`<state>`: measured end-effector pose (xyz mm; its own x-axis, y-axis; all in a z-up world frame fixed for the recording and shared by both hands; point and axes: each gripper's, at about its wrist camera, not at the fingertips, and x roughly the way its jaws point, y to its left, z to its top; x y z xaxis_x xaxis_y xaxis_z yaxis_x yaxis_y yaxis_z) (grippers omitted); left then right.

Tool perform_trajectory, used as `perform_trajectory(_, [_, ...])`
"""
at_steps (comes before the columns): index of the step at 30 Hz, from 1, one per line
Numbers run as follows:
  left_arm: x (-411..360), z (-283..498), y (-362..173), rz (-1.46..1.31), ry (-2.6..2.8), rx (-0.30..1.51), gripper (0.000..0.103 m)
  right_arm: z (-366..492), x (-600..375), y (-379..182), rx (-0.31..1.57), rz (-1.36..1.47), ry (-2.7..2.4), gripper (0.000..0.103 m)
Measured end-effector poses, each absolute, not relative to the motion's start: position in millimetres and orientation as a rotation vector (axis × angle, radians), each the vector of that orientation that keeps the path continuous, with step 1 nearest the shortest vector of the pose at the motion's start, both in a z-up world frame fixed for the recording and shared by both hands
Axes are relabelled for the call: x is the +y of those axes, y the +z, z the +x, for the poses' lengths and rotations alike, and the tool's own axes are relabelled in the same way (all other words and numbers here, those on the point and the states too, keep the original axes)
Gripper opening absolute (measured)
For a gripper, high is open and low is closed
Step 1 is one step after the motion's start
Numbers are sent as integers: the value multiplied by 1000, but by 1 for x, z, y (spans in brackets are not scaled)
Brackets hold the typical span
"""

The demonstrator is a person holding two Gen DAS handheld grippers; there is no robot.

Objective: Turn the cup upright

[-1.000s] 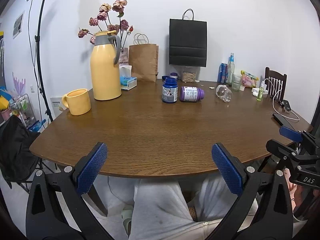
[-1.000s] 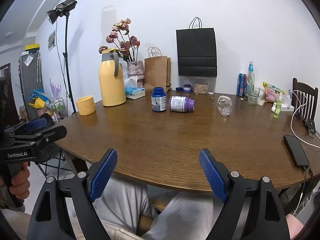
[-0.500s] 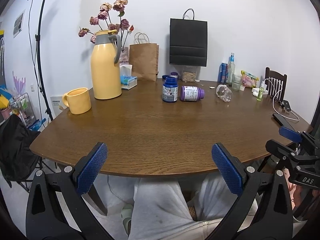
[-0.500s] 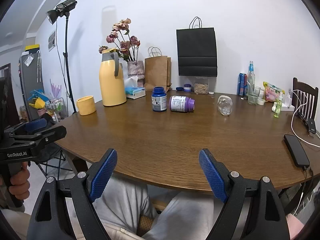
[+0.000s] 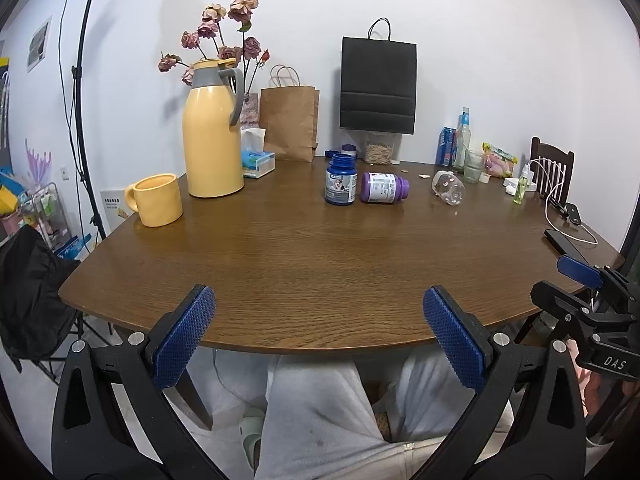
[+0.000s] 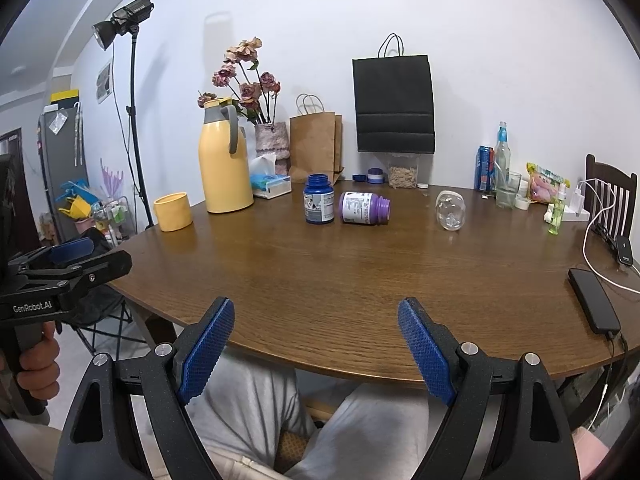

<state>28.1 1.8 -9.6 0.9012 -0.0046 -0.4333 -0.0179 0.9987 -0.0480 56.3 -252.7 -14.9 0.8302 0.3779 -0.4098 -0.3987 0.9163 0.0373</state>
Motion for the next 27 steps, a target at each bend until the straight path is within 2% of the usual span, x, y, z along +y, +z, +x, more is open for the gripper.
perform_trajectory(27, [-3,31,-12,-43,31,457,103,59,-256,-17,431,-48,415,88])
